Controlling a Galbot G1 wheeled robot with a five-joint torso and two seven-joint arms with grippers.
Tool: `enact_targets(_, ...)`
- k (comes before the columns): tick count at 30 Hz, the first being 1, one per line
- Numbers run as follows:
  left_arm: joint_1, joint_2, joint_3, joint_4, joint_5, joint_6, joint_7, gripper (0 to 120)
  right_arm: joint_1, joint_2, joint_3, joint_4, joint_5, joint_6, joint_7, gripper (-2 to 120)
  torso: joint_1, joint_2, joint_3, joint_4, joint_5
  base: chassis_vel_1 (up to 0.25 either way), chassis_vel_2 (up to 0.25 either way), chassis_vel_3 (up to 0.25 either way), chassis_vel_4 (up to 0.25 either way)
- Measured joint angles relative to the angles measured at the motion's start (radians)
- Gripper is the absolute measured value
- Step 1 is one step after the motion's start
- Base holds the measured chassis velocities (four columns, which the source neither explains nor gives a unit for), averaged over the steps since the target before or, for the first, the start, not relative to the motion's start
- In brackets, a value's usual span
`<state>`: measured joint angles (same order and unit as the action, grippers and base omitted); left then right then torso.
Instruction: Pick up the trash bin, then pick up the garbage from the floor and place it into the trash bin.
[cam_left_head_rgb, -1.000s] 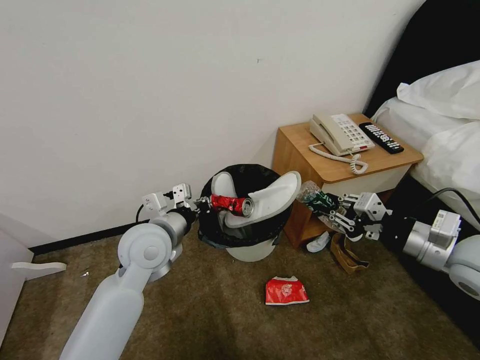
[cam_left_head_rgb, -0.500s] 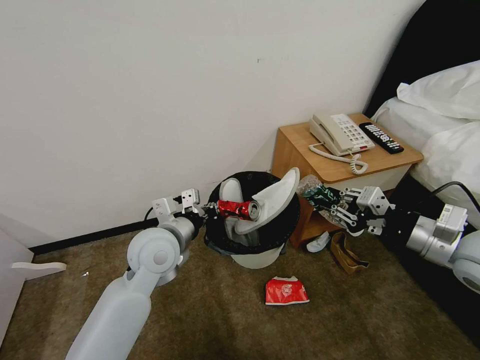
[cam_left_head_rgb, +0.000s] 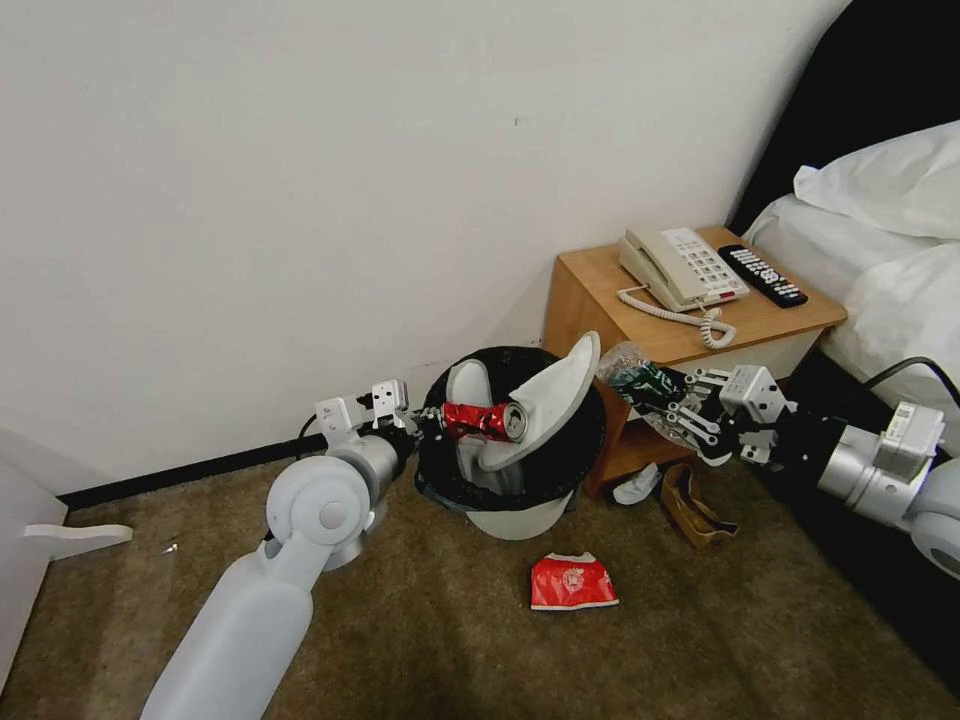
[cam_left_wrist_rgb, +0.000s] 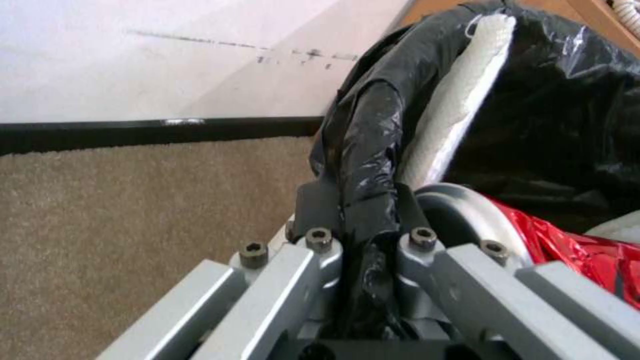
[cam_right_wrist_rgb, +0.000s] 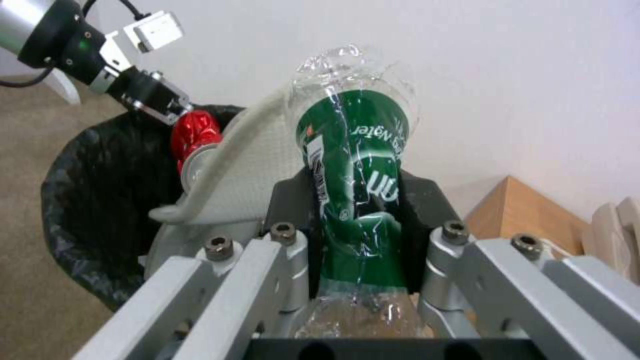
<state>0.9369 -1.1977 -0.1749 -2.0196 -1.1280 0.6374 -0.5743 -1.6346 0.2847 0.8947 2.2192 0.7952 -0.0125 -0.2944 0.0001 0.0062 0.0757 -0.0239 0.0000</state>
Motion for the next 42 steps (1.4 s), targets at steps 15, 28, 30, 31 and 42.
enact_targets(15,0.012,-0.003,0.003,0.007,0.016,0.000,0.004,4,0.008,0.006,0.020,0.018,0.013,0.002,0.006,19,0.000,0.000,0.000,0.0000,0.0000,0.000,0.000,0.000,0.000)
enact_targets(28,0.003,-0.003,0.002,0.027,0.030,0.000,0.015,4,0.021,0.003,0.023,0.019,0.024,0.003,0.011,19,0.000,0.000,0.000,0.0000,0.0000,0.000,0.000,0.000,0.000)
enact_targets(30,0.001,-0.005,0.002,0.033,0.031,0.000,0.016,4,0.025,0.003,0.024,0.021,0.027,0.004,0.011,19,0.000,0.000,0.000,0.0000,0.0000,0.000,0.000,0.000,0.000)
enact_targets(31,0.001,-0.005,0.002,0.033,0.031,0.000,0.016,4,0.025,0.003,0.024,0.021,0.027,0.004,0.011,19,0.000,0.000,0.000,0.0000,0.0000,0.000,0.000,0.000,0.000)
enact_targets(42,-0.003,-0.014,0.006,0.039,0.040,-0.002,0.017,4,0.041,-0.013,0.014,0.027,0.042,0.013,0.020,19,0.000,0.000,0.000,0.0000,0.0000,0.000,0.000,0.000,0.000)
